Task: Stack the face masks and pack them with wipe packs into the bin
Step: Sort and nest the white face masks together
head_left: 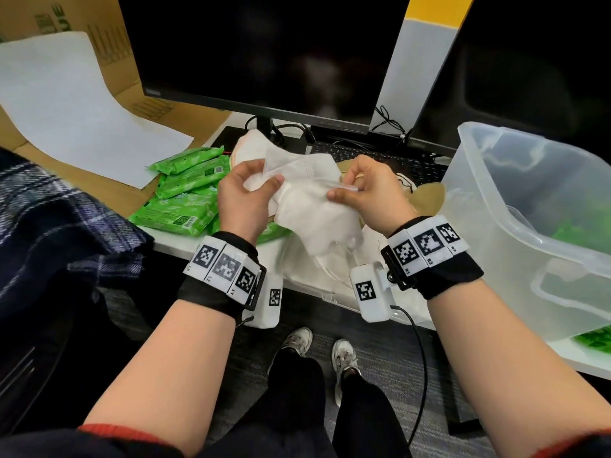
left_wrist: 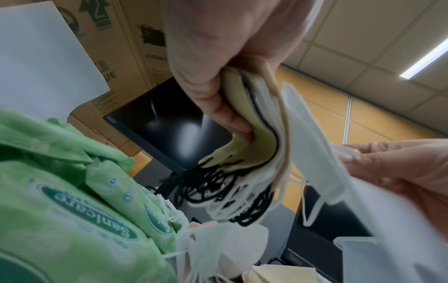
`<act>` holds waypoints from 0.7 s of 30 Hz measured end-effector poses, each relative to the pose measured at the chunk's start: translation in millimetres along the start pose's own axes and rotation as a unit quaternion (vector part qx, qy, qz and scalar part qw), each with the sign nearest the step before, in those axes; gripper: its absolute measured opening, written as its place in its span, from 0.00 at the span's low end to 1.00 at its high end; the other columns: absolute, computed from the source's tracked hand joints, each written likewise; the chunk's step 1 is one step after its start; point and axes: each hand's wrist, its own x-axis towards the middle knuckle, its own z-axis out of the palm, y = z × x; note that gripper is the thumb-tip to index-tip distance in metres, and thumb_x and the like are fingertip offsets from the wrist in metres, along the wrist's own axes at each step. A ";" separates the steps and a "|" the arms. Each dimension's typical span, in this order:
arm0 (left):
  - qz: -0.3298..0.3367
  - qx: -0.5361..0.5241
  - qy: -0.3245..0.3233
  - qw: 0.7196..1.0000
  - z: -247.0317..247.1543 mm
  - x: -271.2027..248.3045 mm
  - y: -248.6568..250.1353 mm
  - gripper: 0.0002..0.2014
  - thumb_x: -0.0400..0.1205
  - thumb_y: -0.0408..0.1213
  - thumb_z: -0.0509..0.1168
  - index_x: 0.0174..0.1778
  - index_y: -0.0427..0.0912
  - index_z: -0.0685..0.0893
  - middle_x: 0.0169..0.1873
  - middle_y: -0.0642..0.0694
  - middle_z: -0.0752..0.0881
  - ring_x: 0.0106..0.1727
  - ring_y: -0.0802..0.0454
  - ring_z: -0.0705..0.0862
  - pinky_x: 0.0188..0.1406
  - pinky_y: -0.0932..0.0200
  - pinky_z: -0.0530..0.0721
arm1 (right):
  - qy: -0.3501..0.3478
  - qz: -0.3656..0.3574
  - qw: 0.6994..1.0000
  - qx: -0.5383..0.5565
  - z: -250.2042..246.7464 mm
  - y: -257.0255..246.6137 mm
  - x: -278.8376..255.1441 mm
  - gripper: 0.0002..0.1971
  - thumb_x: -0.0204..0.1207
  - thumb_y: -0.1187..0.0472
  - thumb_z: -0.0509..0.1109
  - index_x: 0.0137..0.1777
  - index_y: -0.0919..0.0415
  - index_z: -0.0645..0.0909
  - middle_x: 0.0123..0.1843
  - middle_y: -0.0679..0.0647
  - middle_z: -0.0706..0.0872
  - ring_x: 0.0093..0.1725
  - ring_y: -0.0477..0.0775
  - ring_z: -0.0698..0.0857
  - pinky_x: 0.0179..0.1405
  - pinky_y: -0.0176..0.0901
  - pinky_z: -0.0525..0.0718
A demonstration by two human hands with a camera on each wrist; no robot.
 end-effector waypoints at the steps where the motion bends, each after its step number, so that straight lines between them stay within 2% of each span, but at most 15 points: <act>1: 0.021 0.006 0.003 1.000 -0.8 0.2 -0.8 0.15 0.72 0.29 0.73 0.41 0.54 0.78 0.48 0.51 0.83 0.57 0.46 0.82 0.63 0.52 0.80 | -0.005 -0.005 1.000 0.018 -0.3 2.8 0.4 0.16 0.61 0.60 0.81 0.28 0.48 0.74 0.26 0.45 0.81 0.32 0.51 0.79 0.36 0.51 0.81; 2: 0.042 0.012 0.007 0.999 -1.7 -0.1 -1.5 0.17 0.72 0.28 0.73 0.42 0.54 0.76 0.47 0.54 0.81 0.57 0.50 0.80 0.62 0.59 0.78 | -0.009 -0.004 1.000 0.025 -1.8 3.1 -0.6 0.17 0.61 0.63 0.81 0.27 0.49 0.73 0.23 0.42 0.81 0.30 0.45 0.81 0.35 0.47 0.82; 3: 0.058 0.016 0.012 0.998 -2.7 -0.6 -1.4 0.19 0.71 0.27 0.73 0.42 0.55 0.74 0.47 0.57 0.79 0.56 0.52 0.79 0.60 0.62 0.77 | -0.006 -0.004 0.999 0.038 -3.8 6.0 0.1 0.19 0.63 0.67 0.80 0.27 0.50 0.72 0.22 0.40 0.82 0.29 0.38 0.81 0.34 0.43 0.81; 4: 0.072 0.018 0.014 0.997 -4.0 -0.7 -1.8 0.20 0.71 0.27 0.73 0.42 0.55 0.72 0.45 0.58 0.79 0.54 0.54 0.78 0.58 0.62 0.77 | 0.007 0.001 0.999 0.043 -6.5 6.7 0.1 0.20 0.64 0.69 0.79 0.27 0.52 0.70 0.25 0.41 0.84 0.31 0.35 0.83 0.36 0.43 0.81; 6: 0.086 0.031 0.009 0.996 -7.1 0.7 -4.6 0.19 0.71 0.26 0.73 0.37 0.55 0.72 0.41 0.59 0.78 0.49 0.56 0.78 0.56 0.60 0.76 | 0.062 0.017 0.997 0.031 -13.6 5.4 -0.4 0.19 0.64 0.65 0.78 0.27 0.52 0.69 0.33 0.49 0.84 0.39 0.45 0.84 0.43 0.51 0.82; 7: 0.083 0.043 0.001 0.996 -8.4 1.6 -4.7 0.18 0.71 0.26 0.72 0.34 0.54 0.73 0.38 0.61 0.79 0.46 0.57 0.78 0.56 0.59 0.76 | 0.104 0.026 0.994 0.018 -18.3 4.8 0.5 0.18 0.65 0.62 0.77 0.27 0.51 0.69 0.33 0.49 0.81 0.39 0.49 0.82 0.43 0.51 0.81; 9: 0.063 0.061 -0.033 0.996 -9.4 3.3 -4.9 0.18 0.72 0.25 0.71 0.28 0.54 0.78 0.30 0.62 0.82 0.44 0.58 0.81 0.59 0.60 0.77 | 0.212 0.037 0.976 0.011 -27.9 -1.0 -0.5 0.17 0.69 0.61 0.74 0.29 0.50 0.67 0.31 0.45 0.76 0.37 0.47 0.78 0.41 0.45 0.77; 11: 0.045 0.071 -0.083 0.993 -7.6 0.4 -2.6 0.15 0.73 0.24 0.70 0.31 0.51 0.85 0.32 0.60 0.86 0.44 0.61 0.83 0.59 0.64 0.78 | 0.279 -0.012 0.957 0.079 -32.4 -10.1 -2.7 0.16 0.72 0.62 0.72 0.31 0.50 0.67 0.33 0.44 0.78 0.39 0.45 0.81 0.47 0.47 0.80; 12: 0.043 0.075 -0.103 0.991 -6.0 -2.1 -1.4 0.11 0.75 0.25 0.70 0.36 0.48 0.87 0.36 0.56 0.87 0.46 0.62 0.83 0.60 0.65 0.77 | 0.273 -0.038 0.956 0.104 -32.0 -16.8 -5.6 0.15 0.72 0.62 0.71 0.32 0.50 0.67 0.34 0.44 0.79 0.41 0.45 0.82 0.49 0.48 0.81; 14: 0.039 0.077 -0.126 0.988 -2.7 -5.3 0.1 0.10 0.76 0.27 0.69 0.46 0.46 0.88 0.44 0.51 0.88 0.51 0.61 0.83 0.63 0.63 0.76 | 0.196 -0.085 0.973 0.086 -27.1 -24.4 -9.4 0.15 0.71 0.62 0.71 0.32 0.49 0.68 0.34 0.44 0.81 0.40 0.49 0.83 0.47 0.52 0.81; 16: 0.024 0.062 -0.130 0.989 0.6 -8.2 2.7 0.10 0.78 0.26 0.66 0.48 0.45 0.87 0.45 0.49 0.88 0.51 0.59 0.84 0.62 0.61 0.78 | 0.054 -0.097 0.992 0.060 -18.4 -25.6 -12.4 0.16 0.70 0.66 0.73 0.32 0.50 0.70 0.35 0.47 0.82 0.42 0.50 0.84 0.49 0.54 0.83; 17: 0.006 0.039 -0.125 0.991 1.9 -9.3 4.5 0.10 0.78 0.27 0.65 0.46 0.44 0.88 0.41 0.50 0.88 0.47 0.58 0.84 0.57 0.62 0.80 | -0.022 -0.093 0.994 0.061 -14.6 -25.3 -14.5 0.16 0.70 0.70 0.73 0.32 0.52 0.71 0.37 0.49 0.84 0.45 0.51 0.86 0.52 0.51 0.85; 19: -0.037 -0.025 -0.116 0.992 1.7 -10.3 8.8 0.07 0.75 0.32 0.66 0.36 0.43 0.90 0.29 0.51 0.88 0.35 0.57 0.84 0.40 0.66 0.82 | -0.138 -0.081 0.987 0.023 -9.1 -23.0 -21.1 0.16 0.69 0.73 0.73 0.32 0.54 0.73 0.42 0.51 0.87 0.51 0.51 0.87 0.52 0.35 0.83; 20: -0.048 -0.049 -0.120 0.990 0.7 -11.5 10.7 0.06 0.73 0.35 0.67 0.33 0.42 0.89 0.27 0.51 0.87 0.32 0.56 0.84 0.36 0.66 0.81 | -0.164 -0.077 0.983 0.001 -8.0 -22.6 -24.3 0.15 0.69 0.72 0.74 0.32 0.54 0.75 0.45 0.52 0.88 0.53 0.51 0.87 0.48 0.27 0.80; 21: -0.045 -0.050 -0.130 0.989 -0.4 -12.4 10.9 0.05 0.72 0.36 0.69 0.35 0.41 0.89 0.28 0.51 0.88 0.33 0.56 0.85 0.37 0.65 0.82 | -0.178 -0.080 0.981 -0.008 -8.3 -22.0 -26.3 0.13 0.70 0.72 0.73 0.33 0.55 0.77 0.47 0.54 0.89 0.53 0.51 0.86 0.45 0.24 0.78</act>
